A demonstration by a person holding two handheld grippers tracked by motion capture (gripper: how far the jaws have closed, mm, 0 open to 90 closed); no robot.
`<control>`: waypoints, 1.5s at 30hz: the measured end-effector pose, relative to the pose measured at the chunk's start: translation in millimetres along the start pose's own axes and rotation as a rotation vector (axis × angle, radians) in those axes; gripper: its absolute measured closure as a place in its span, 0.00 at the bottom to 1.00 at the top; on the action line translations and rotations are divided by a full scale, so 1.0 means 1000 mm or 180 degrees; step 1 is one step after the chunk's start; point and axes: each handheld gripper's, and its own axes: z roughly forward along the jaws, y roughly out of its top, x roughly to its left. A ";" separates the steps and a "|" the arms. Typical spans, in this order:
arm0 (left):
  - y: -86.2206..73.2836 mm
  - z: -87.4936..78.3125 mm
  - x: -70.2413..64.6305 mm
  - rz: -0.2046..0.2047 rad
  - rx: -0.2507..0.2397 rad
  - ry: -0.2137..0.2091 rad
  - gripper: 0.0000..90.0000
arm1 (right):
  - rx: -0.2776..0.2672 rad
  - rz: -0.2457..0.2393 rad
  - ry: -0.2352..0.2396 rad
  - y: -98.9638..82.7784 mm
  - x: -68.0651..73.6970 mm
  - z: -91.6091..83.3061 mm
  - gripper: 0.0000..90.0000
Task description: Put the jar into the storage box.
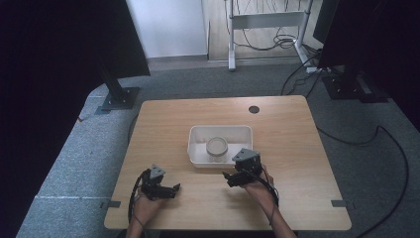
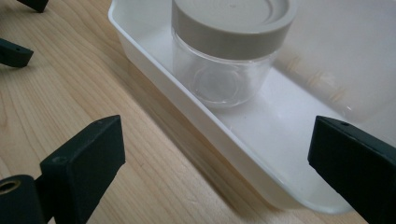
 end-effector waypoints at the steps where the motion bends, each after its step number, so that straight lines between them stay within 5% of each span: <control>1: 0.000 0.000 0.000 -0.0003 -0.0002 0.0000 0.00 | -0.0003 0.0008 -0.0002 -0.001 0.000 -0.002 0.04; 22: 0.000 0.000 0.000 -0.0006 -0.0001 0.0006 0.00 | -0.0017 0.0051 -0.0128 -0.027 -0.010 -0.031 0.04; 45: 0.000 0.000 0.000 -0.0022 -0.0001 0.0021 0.00 | -0.0060 0.0233 -0.0342 -0.088 -0.026 -0.072 0.05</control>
